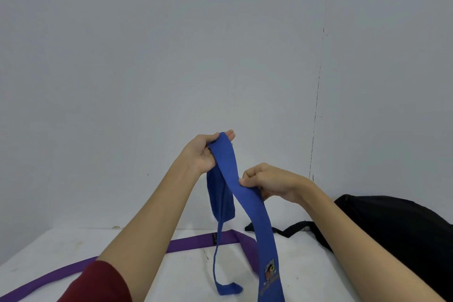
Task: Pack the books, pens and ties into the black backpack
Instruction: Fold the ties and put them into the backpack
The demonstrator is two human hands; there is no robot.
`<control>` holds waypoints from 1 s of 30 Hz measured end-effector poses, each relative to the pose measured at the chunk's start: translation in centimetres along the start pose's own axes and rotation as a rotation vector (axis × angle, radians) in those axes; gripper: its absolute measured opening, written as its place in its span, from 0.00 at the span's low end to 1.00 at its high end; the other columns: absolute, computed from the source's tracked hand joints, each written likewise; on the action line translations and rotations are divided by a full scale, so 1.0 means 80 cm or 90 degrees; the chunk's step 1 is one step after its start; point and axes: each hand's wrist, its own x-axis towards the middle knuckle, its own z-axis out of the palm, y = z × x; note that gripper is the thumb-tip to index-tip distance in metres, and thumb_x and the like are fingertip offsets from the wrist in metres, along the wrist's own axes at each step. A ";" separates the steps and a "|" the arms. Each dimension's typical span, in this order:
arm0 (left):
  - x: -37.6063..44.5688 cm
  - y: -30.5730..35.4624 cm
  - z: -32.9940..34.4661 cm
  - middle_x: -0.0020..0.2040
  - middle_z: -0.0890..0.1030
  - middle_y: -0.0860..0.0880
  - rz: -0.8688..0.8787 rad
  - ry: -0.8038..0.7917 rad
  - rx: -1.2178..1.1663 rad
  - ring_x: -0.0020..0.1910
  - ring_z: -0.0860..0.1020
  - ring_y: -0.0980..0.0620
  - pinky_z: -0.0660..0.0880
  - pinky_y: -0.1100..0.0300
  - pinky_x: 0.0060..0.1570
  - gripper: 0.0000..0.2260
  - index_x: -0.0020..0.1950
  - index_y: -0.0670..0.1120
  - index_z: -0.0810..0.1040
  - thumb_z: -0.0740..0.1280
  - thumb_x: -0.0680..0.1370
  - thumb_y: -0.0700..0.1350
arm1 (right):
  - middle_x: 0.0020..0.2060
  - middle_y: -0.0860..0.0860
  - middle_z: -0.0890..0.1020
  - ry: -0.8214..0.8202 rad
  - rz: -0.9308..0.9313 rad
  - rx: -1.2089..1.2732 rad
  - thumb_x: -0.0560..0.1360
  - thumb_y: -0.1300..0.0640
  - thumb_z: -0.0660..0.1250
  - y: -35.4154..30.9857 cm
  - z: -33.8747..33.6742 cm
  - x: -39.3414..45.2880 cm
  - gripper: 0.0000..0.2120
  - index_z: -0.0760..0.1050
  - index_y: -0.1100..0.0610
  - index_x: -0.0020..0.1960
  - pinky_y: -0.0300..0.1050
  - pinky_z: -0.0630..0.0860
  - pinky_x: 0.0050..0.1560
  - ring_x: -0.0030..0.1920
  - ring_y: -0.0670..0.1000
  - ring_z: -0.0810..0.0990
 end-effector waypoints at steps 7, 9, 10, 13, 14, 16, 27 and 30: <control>-0.007 -0.005 0.017 0.63 0.76 0.42 0.051 -0.045 0.103 0.55 0.78 0.47 0.76 0.55 0.47 0.14 0.65 0.35 0.71 0.55 0.82 0.35 | 0.53 0.50 0.82 0.214 -0.118 0.142 0.77 0.40 0.60 -0.020 -0.003 0.014 0.22 0.77 0.58 0.56 0.45 0.74 0.51 0.49 0.50 0.82; -0.007 0.000 0.023 0.60 0.78 0.42 0.067 -0.063 0.186 0.50 0.79 0.48 0.76 0.56 0.48 0.12 0.61 0.38 0.74 0.57 0.82 0.38 | 0.52 0.53 0.83 0.224 -0.127 0.182 0.77 0.40 0.59 -0.029 -0.006 0.022 0.25 0.77 0.60 0.58 0.43 0.75 0.49 0.50 0.51 0.82; -0.007 0.004 0.025 0.58 0.78 0.43 0.073 -0.073 0.244 0.50 0.79 0.49 0.76 0.56 0.50 0.11 0.58 0.39 0.76 0.57 0.82 0.40 | 0.52 0.54 0.83 0.223 -0.126 0.210 0.78 0.41 0.60 -0.033 -0.008 0.025 0.24 0.77 0.61 0.59 0.44 0.75 0.50 0.50 0.52 0.82; -0.009 0.017 0.021 0.52 0.81 0.47 0.087 -0.072 0.470 0.50 0.79 0.50 0.75 0.59 0.52 0.14 0.55 0.43 0.79 0.58 0.82 0.49 | 0.53 0.55 0.84 0.176 -0.147 0.290 0.78 0.44 0.61 -0.039 -0.012 0.029 0.21 0.78 0.60 0.60 0.45 0.77 0.52 0.52 0.54 0.83; -0.012 0.020 0.019 0.49 0.80 0.48 0.091 -0.062 0.549 0.49 0.77 0.51 0.73 0.60 0.50 0.15 0.53 0.45 0.79 0.57 0.81 0.53 | 0.52 0.55 0.84 0.153 -0.157 0.305 0.79 0.45 0.61 -0.041 -0.012 0.029 0.20 0.78 0.60 0.59 0.45 0.78 0.50 0.49 0.54 0.83; -0.017 0.023 0.014 0.45 0.77 0.50 0.103 -0.021 0.667 0.45 0.73 0.52 0.68 0.59 0.50 0.18 0.47 0.48 0.78 0.54 0.81 0.57 | 0.47 0.54 0.84 0.113 -0.179 0.354 0.80 0.51 0.60 -0.045 -0.012 0.028 0.16 0.78 0.61 0.57 0.42 0.78 0.43 0.39 0.52 0.83; -0.001 -0.006 -0.042 0.55 0.79 0.57 0.311 -0.071 0.702 0.55 0.78 0.54 0.74 0.63 0.50 0.16 0.59 0.52 0.76 0.62 0.76 0.35 | 0.36 0.54 0.83 0.037 -0.158 0.458 0.80 0.60 0.57 -0.060 -0.016 0.025 0.11 0.77 0.64 0.50 0.42 0.79 0.35 0.34 0.53 0.82; 0.005 -0.024 -0.041 0.49 0.82 0.53 0.415 -0.026 0.669 0.47 0.82 0.52 0.80 0.59 0.47 0.16 0.52 0.53 0.78 0.68 0.73 0.33 | 0.35 0.53 0.83 0.041 -0.162 0.453 0.80 0.61 0.57 -0.067 -0.022 0.023 0.10 0.76 0.64 0.48 0.42 0.79 0.34 0.32 0.52 0.82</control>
